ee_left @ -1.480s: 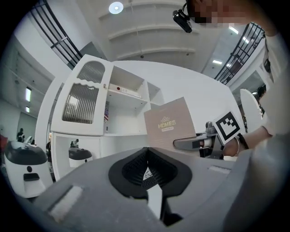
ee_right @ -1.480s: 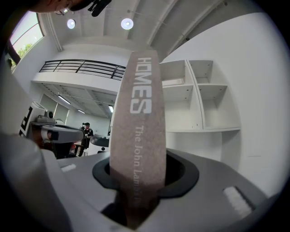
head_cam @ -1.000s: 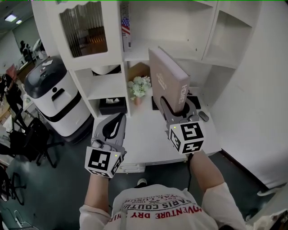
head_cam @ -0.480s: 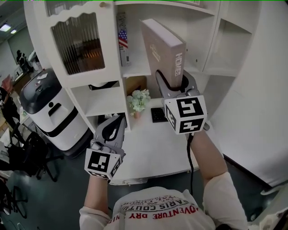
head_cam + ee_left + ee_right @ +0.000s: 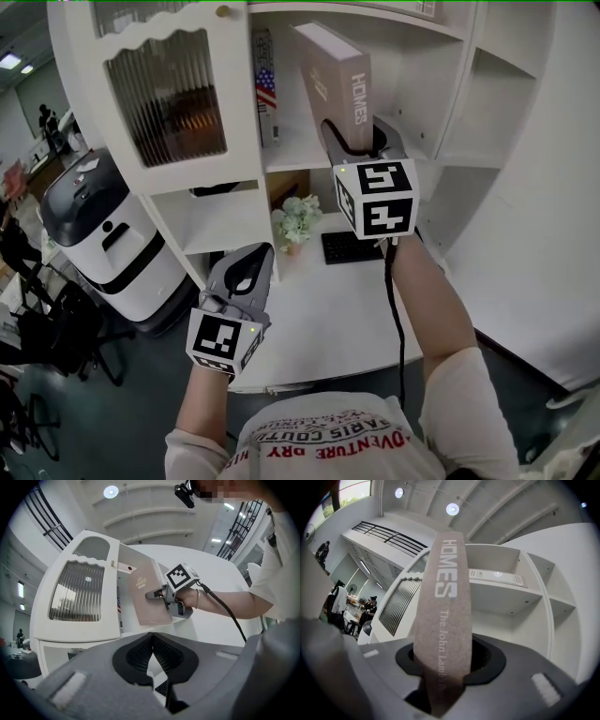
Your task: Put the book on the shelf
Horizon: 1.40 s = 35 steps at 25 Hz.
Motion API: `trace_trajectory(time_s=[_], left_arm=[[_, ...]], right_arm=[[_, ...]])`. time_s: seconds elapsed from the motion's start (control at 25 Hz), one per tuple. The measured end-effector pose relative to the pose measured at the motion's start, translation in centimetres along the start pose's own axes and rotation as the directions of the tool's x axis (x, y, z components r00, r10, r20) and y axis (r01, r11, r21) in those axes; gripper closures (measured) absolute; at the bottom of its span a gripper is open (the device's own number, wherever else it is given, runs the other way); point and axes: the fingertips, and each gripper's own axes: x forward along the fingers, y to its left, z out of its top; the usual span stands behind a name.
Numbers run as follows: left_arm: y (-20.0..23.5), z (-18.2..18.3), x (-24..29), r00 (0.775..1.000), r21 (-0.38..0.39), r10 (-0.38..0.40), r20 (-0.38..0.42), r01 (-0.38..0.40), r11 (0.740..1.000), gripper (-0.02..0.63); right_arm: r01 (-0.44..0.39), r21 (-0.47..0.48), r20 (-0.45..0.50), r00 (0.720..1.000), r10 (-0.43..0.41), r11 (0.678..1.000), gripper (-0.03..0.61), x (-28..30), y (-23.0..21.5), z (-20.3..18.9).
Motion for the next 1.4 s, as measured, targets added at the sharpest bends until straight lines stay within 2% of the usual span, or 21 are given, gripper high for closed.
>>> trace_trajectory(time_s=[0.2, 0.4, 0.8, 1.12, 1.4], left_arm=[[0.3, -1.0, 0.5, 1.000, 0.006, 0.006, -0.006, -0.006, 1.000, 0.609], [1.1, -1.5, 1.1, 0.998, 0.045, 0.053, -0.014, -0.053, 0.998, 0.609], [2.2, -1.8, 4.9, 0.995, 0.019, 0.099, -0.001, -0.099, 0.995, 0.609], [4.1, -2.8, 6.8, 0.992, 0.013, 0.125, -0.016, -0.124, 0.992, 0.609], [5.1, -3.6, 7.8, 0.989, 0.006, 0.145, -0.032, -0.145, 0.989, 0.609]], right_arm=[[0.015, 0.028, -0.013, 1.000, -0.015, 0.999, 0.405, 3.1, -0.3, -1.1], [0.003, 0.041, -0.011, 1.000, -0.003, 0.999, 0.405, 5.3, -0.9, -1.3], [-0.039, -0.025, -0.012, 0.999, 0.039, 0.999, 0.405, 9.9, -1.5, -2.8], [-0.060, -0.013, -0.001, 0.998, 0.060, 0.998, 0.405, 13.4, -1.3, -3.4], [-0.080, -0.035, -0.038, 0.996, 0.079, 0.996, 0.405, 16.3, -1.7, -4.3]])
